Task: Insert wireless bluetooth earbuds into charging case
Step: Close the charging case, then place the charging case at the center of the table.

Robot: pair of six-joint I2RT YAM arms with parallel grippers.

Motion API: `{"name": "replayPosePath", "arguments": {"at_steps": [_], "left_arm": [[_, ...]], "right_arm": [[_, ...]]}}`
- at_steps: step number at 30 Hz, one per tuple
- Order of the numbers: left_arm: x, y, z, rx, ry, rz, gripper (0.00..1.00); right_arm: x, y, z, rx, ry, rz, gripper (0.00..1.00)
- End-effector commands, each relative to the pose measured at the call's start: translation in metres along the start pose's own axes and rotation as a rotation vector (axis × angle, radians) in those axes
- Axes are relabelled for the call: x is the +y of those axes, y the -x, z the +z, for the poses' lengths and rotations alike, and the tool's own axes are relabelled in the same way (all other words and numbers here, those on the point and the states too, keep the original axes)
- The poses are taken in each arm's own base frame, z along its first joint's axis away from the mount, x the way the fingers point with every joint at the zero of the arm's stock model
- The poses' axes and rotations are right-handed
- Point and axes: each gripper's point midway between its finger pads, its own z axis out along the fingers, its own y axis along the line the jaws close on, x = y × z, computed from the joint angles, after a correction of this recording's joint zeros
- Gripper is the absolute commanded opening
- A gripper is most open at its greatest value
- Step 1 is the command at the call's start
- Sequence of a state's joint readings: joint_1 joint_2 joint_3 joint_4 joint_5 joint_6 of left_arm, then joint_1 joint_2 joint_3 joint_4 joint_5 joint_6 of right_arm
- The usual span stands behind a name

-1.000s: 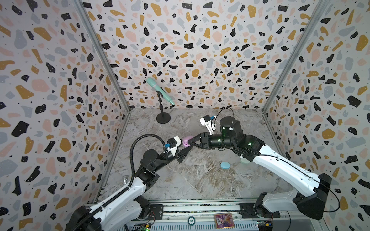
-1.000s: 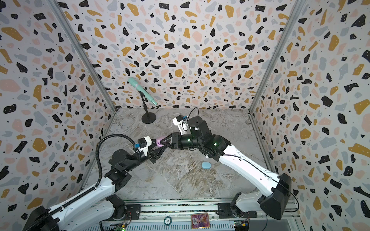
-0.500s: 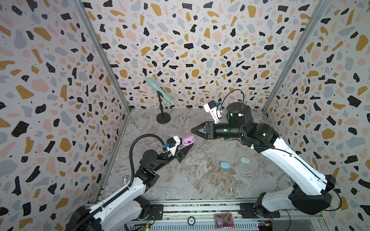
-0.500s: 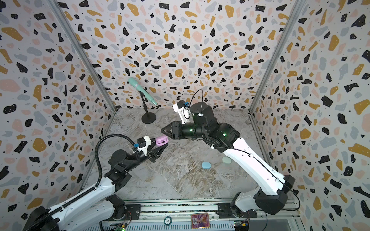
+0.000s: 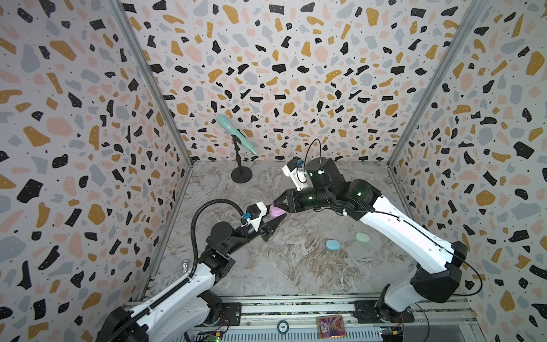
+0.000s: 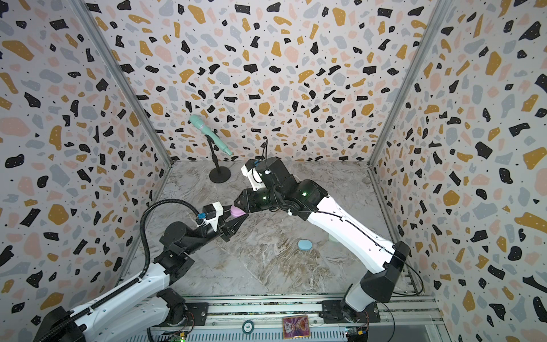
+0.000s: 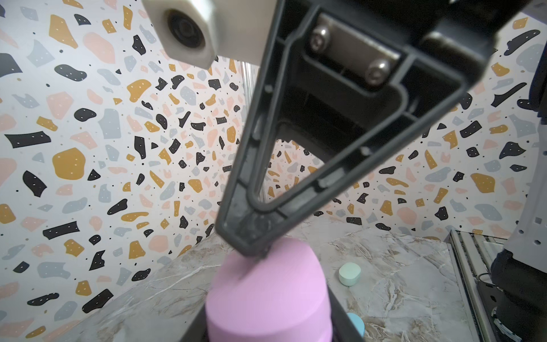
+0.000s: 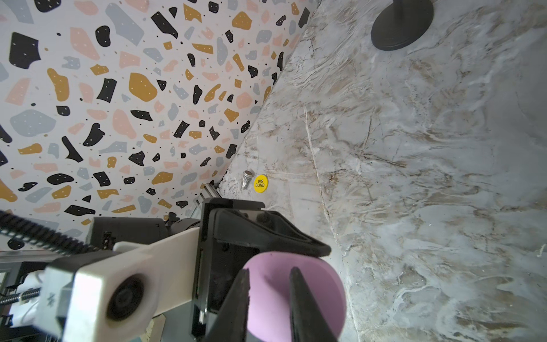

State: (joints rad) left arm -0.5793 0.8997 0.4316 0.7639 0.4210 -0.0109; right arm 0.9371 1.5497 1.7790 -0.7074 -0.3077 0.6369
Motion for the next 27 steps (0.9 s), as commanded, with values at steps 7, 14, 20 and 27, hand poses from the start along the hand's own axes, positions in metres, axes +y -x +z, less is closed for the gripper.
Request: {"name": "replayPosePath", "arguments": {"at_steps": [7,14,20,27], "left_arm": [[-0.002,0.025,0.000,-0.094,-0.008,0.033,0.01],[-0.003,0.013,0.001,-0.039,-0.019,0.043,0.01],[-0.006,0.008,0.002,-0.008,-0.038,0.048,0.01],[-0.006,0.011,0.002,-0.012,-0.038,0.054,0.01]], "right_arm": [[-0.018,-0.016,-0.010,0.057,-0.150,-0.035,0.35],[-0.015,-0.005,-0.013,0.036,-0.167,-0.035,0.59],[-0.013,-0.009,-0.001,0.123,-0.178,-0.081,0.74],[-0.015,-0.023,0.008,0.209,-0.206,-0.112,0.81]]}}
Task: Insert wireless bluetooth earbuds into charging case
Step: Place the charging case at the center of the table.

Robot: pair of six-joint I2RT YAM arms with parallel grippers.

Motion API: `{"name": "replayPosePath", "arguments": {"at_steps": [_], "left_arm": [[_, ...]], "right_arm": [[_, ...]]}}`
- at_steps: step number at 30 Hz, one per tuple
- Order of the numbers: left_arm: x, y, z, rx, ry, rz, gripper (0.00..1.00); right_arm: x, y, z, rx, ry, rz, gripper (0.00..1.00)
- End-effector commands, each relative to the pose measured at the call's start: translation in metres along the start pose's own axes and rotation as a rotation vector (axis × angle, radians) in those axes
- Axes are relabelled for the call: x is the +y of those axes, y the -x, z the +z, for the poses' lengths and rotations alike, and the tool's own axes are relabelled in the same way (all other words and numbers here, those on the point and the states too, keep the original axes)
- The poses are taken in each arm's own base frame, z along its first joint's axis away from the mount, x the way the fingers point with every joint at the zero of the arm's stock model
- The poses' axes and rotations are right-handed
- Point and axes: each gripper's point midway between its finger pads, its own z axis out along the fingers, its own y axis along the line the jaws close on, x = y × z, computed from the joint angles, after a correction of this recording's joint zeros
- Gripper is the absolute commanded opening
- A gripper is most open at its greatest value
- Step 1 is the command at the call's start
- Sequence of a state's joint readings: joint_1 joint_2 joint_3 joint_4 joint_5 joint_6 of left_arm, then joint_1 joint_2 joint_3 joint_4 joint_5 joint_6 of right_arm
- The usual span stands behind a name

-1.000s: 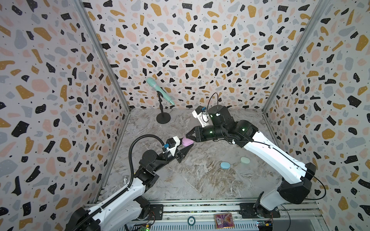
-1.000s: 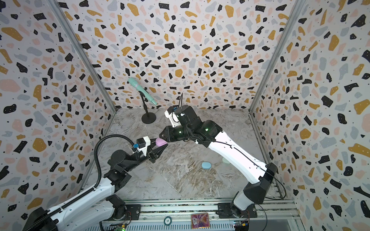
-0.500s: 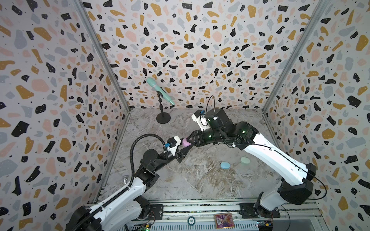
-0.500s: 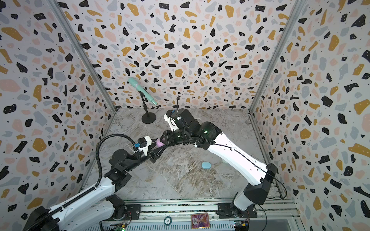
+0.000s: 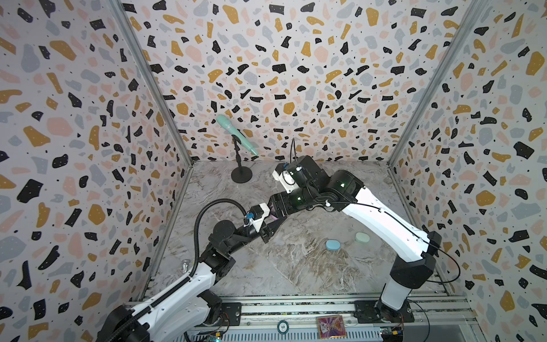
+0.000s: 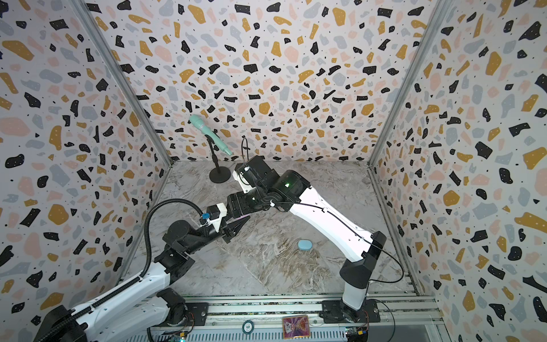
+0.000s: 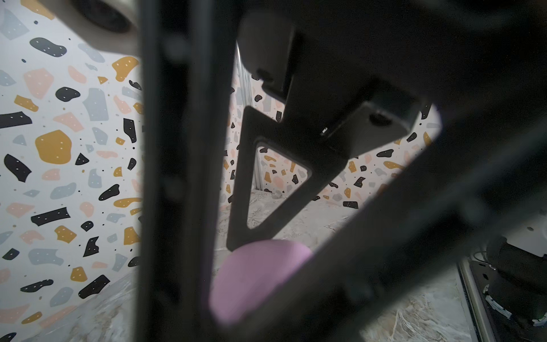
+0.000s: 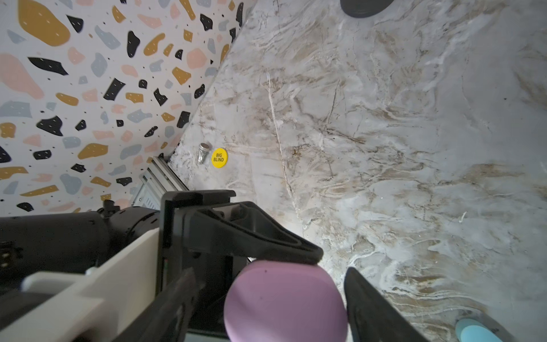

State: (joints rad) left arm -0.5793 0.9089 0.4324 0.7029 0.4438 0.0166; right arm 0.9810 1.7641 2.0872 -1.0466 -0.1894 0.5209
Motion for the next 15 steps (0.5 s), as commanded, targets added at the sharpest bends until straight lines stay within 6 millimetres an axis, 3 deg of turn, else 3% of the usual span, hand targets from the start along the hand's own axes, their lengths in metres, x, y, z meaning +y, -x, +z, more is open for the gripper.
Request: {"name": "replayPosePath", "arguments": {"at_steps": [1,5,15], "left_arm": [[-0.0023,0.0273,-0.0012,-0.073,-0.011,0.056,0.01],[-0.0030,0.0282,-0.0017,-0.079,-0.014,0.052,0.01],[-0.0049,0.0249,-0.0013,-0.064,-0.026,0.046,0.03]], "right_arm": [[0.0013,-0.0119,-0.0136,0.040,-0.014,-0.032,0.81],[-0.0017,-0.0151,-0.0122,0.052,-0.024,-0.030,0.79],[0.0031,-0.0109,-0.0146,0.025,0.001,-0.020,0.56]]}}
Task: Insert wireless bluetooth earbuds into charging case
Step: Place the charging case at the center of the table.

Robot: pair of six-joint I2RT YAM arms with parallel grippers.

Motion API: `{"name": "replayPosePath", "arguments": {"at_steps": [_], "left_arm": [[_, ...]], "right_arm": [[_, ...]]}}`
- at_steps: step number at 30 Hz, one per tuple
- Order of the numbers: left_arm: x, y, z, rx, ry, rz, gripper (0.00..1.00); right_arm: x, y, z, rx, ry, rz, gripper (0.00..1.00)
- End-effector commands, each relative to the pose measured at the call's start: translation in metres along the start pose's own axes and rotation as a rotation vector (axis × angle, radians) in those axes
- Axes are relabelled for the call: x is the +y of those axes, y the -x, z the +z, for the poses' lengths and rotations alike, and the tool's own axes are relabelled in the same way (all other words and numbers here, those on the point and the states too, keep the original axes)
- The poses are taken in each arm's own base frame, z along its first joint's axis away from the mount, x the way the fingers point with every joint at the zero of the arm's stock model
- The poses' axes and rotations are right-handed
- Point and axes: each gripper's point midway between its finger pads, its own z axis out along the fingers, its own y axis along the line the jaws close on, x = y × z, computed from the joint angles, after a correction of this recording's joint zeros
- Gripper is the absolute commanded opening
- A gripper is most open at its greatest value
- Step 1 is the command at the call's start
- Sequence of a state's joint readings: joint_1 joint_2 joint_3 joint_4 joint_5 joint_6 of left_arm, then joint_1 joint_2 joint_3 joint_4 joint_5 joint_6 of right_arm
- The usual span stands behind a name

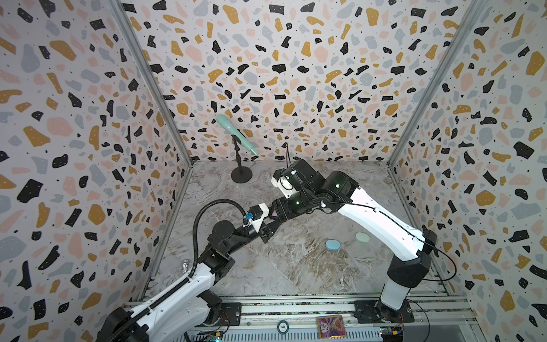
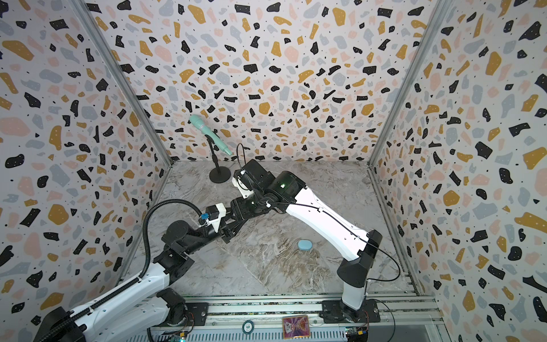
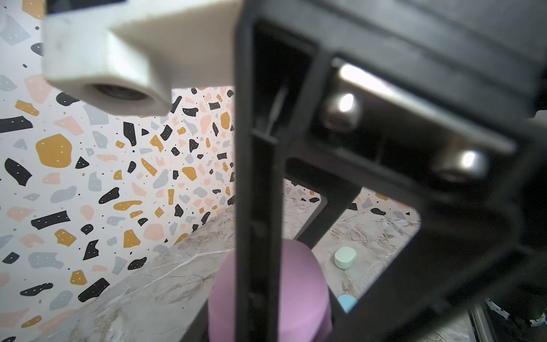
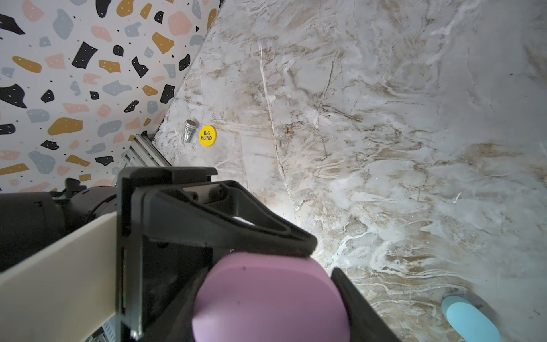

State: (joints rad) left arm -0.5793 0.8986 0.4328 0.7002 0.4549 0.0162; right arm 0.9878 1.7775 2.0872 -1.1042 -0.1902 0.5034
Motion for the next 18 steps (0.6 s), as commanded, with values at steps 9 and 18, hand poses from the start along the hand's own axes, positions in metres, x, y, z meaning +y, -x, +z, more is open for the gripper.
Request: {"name": "replayPosePath", "arguments": {"at_steps": [9,18], "left_arm": [[0.002,0.001,-0.006,0.039,0.026,-0.035,0.73],[0.028,-0.027,-0.043,0.188,0.275,-0.145,1.00]], "right_arm": [[-0.030,0.006,-0.029,-0.104,-0.080,0.039,0.51],[-0.107,-0.049,0.012,-0.090,-0.200,0.143,0.50]]}}
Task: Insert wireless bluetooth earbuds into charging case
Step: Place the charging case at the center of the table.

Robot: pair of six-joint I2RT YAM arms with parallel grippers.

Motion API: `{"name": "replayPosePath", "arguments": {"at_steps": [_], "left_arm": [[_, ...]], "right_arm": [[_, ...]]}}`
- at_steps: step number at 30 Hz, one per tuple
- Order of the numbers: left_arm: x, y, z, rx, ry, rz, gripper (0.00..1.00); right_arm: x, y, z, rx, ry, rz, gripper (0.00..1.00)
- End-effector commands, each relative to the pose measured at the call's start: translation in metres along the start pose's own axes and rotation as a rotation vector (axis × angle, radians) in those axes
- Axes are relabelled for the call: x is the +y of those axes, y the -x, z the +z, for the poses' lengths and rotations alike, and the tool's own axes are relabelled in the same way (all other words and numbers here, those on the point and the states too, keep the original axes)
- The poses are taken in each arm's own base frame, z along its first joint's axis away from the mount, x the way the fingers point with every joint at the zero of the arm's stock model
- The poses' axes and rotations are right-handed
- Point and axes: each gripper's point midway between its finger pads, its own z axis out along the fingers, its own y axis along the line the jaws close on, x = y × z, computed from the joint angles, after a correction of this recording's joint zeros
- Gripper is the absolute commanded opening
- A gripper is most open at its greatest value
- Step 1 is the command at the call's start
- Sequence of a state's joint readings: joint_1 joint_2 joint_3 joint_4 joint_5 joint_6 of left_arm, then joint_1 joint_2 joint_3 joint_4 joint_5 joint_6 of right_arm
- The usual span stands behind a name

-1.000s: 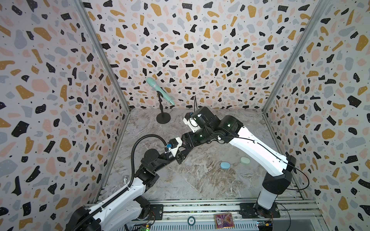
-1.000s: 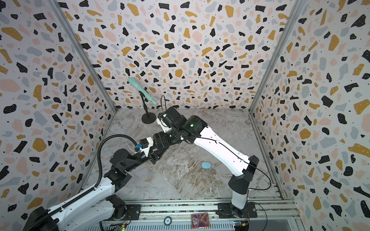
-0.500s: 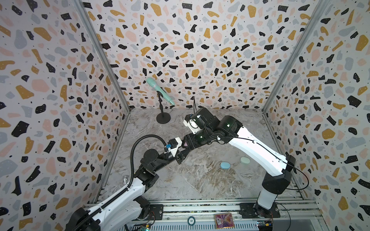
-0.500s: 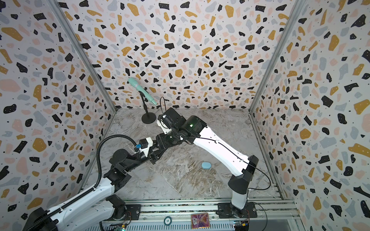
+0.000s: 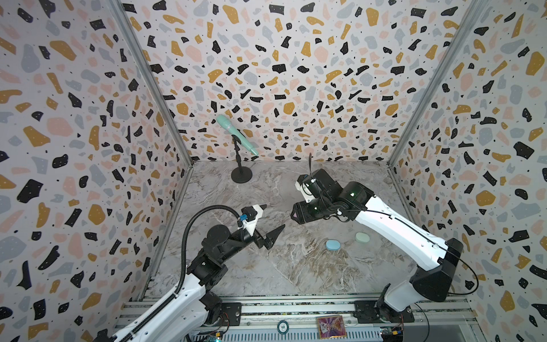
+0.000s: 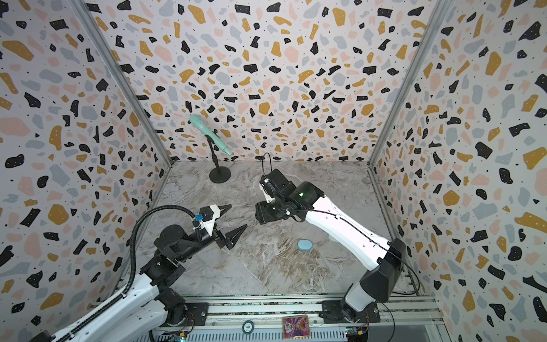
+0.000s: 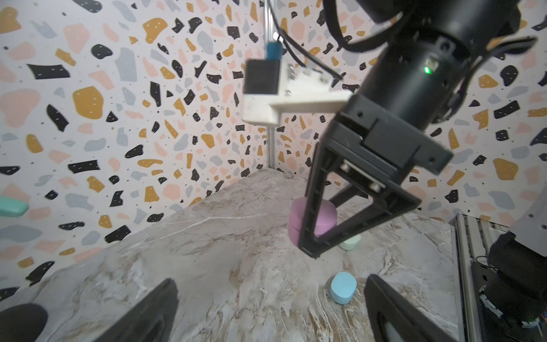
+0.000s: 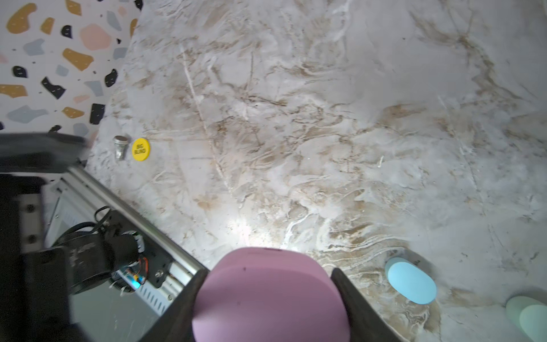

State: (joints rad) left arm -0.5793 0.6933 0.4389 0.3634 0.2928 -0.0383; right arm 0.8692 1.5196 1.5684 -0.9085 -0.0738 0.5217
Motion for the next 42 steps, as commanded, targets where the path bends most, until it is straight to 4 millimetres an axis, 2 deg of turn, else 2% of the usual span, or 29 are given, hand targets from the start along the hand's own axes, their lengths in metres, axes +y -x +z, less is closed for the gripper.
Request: {"name": "replayPosePath", "arguments": {"at_steps": [1,7,10,20,25,29,31,34,36,38,41,42], "left_arm": [[0.023,-0.023,-0.012,0.090,0.156,-0.067,1.00],[0.040,-0.029,-0.022,0.096,0.269,-0.095,1.00],[0.045,-0.034,-0.020,0.126,0.296,-0.093,1.00],[0.059,-0.033,-0.018,0.120,0.369,-0.091,1.00],[0.081,-0.042,-0.028,0.138,0.510,-0.094,1.00],[0.101,-0.051,-0.042,0.167,0.645,-0.044,1.00],[0.111,-0.056,-0.051,0.181,0.717,-0.014,1.00],[0.121,-0.064,-0.063,0.188,0.785,0.037,1.00],[0.129,-0.067,-0.068,0.171,0.820,0.037,1.00],[0.136,-0.073,-0.068,0.179,0.822,0.031,1.00],[0.147,-0.081,-0.068,0.177,0.836,0.027,1.00],[0.150,-0.083,-0.068,0.174,0.835,0.034,1.00]], "right_arm": [[-0.015,-0.011,0.018,-0.050,-0.005,0.036,0.49],[-0.047,-0.059,0.075,-0.033,-0.035,0.090,0.49],[-0.055,-0.074,0.098,-0.023,-0.055,0.095,0.49],[-0.071,-0.111,0.150,0.051,-0.151,0.055,0.50],[-0.075,-0.119,0.162,0.068,-0.159,0.051,0.56],[-0.075,-0.122,0.161,0.081,-0.151,0.041,0.77],[-0.073,-0.119,0.152,0.063,-0.144,0.030,0.88],[-0.070,-0.102,0.131,-0.008,-0.129,0.000,1.00],[-0.072,-0.086,0.114,-0.065,-0.115,-0.011,0.99],[-0.083,-0.069,0.097,-0.134,-0.120,-0.017,0.99],[-0.112,-0.045,0.068,-0.251,-0.185,-0.061,0.99],[-0.129,-0.037,0.058,-0.293,-0.234,-0.068,0.99]]}}
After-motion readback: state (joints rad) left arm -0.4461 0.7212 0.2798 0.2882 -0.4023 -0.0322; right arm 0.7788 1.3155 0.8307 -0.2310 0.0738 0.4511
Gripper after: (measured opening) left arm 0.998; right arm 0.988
